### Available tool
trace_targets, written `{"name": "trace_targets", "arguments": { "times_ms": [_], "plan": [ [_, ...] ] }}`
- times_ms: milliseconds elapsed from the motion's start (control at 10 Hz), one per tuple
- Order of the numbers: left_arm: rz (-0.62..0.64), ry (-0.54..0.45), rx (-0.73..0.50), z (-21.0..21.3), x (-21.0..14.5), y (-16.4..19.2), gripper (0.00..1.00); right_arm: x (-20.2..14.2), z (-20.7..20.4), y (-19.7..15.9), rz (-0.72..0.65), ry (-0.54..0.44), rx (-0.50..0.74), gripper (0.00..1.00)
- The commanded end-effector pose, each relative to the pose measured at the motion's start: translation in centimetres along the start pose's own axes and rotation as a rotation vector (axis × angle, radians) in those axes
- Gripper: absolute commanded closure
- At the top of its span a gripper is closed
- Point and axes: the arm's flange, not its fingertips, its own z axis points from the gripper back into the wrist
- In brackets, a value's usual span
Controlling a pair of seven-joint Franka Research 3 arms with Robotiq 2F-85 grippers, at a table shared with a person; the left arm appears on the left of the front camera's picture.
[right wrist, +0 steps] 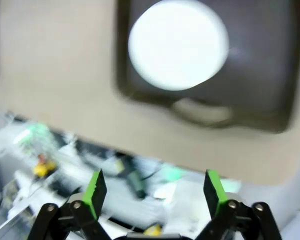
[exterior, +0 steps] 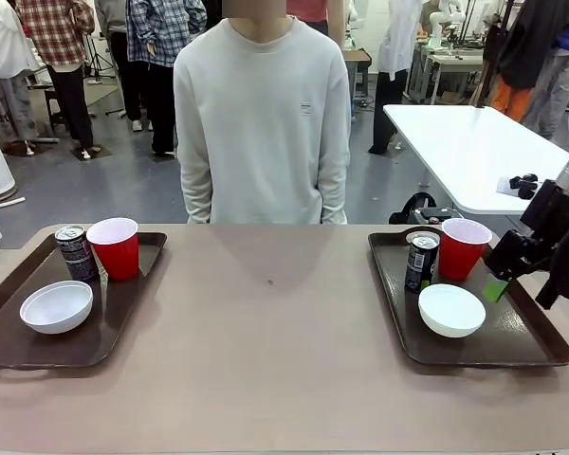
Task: Prepare tableware on both trays.
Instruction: Pick up a Picnic Bowl from the table and place it on a Handle tray.
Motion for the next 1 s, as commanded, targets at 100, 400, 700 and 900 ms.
{"name": "trace_targets", "arguments": {
  "times_ms": [100,400,700,900],
  "plan": [
    [0.002,-0.004,-0.017,0.2,0.0,-0.3,0.13,-3.2,-0.7,1.9,0.021,0.004,0.465,0.0],
    [0.002,-0.004,-0.017,0.2,0.0,-0.3,0.13,-4.8,-3.3,2.4,-0.233,-0.154,0.797,0.0],
    [0.002,-0.004,-0.017,0.2,0.0,-0.3,0.13,-6.4,-8.9,3.3,-0.066,-0.197,0.868,0.0],
    [0.002,-0.004,-0.017,0.2,0.0,-0.3,0.13,-7.1,-10.8,3.4,0.066,-0.172,0.816,0.0]
  ]
}}
